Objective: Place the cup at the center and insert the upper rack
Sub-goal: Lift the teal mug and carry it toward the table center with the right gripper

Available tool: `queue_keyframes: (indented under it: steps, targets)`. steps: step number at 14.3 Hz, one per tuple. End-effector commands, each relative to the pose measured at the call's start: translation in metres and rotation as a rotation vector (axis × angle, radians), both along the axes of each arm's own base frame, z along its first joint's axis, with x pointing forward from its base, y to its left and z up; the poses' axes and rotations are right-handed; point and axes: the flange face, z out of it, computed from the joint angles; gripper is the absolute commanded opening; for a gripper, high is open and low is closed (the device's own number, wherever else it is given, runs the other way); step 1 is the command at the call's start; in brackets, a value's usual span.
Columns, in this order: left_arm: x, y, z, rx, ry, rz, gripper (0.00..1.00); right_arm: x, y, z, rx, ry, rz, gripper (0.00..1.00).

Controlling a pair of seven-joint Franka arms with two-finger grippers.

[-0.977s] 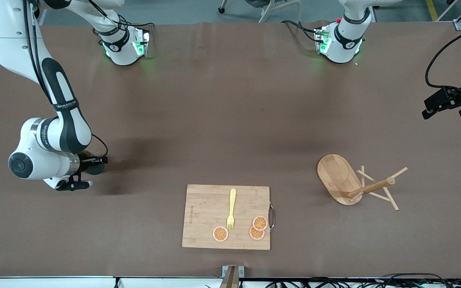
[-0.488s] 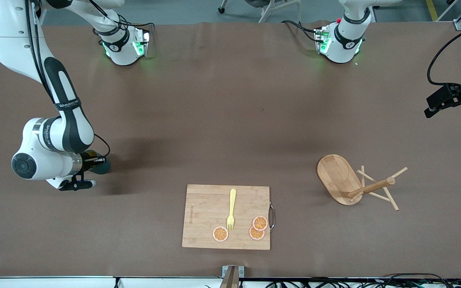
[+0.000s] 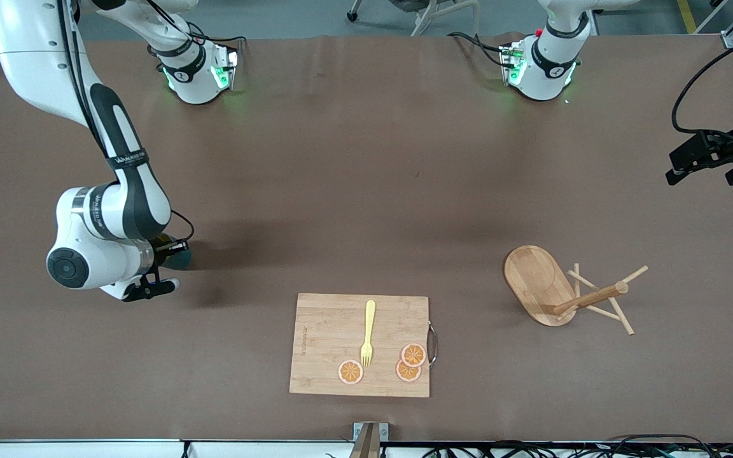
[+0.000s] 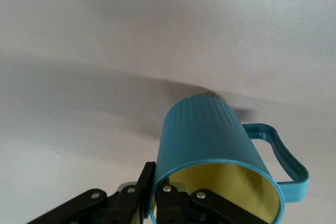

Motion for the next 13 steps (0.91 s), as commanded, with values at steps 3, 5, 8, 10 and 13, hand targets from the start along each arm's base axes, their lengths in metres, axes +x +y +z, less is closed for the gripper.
queue_keyframes:
  steps: [3,5,8,10,13]
  targets:
    - [-0.006,0.024,-0.001,-0.017,0.047,0.038,1.00,-0.004,0.095,0.034,-0.066,-0.015,-0.103,0.00]
    - [-0.006,0.033,0.000,-0.017,0.046,0.055,1.00,-0.015,0.156,0.043,-0.072,-0.024,-0.185,0.00]
    - [-0.012,0.037,-0.001,-0.017,0.085,0.058,1.00,-0.037,0.256,0.056,-0.044,-0.029,-0.276,0.00]
    - [-0.012,0.037,-0.001,-0.016,0.085,0.058,1.00,-0.051,0.316,0.061,-0.051,-0.056,-0.345,0.00]
    - [-0.012,0.038,-0.003,-0.016,0.090,0.061,1.00,-0.095,0.417,0.060,-0.049,-0.128,-0.429,0.00]
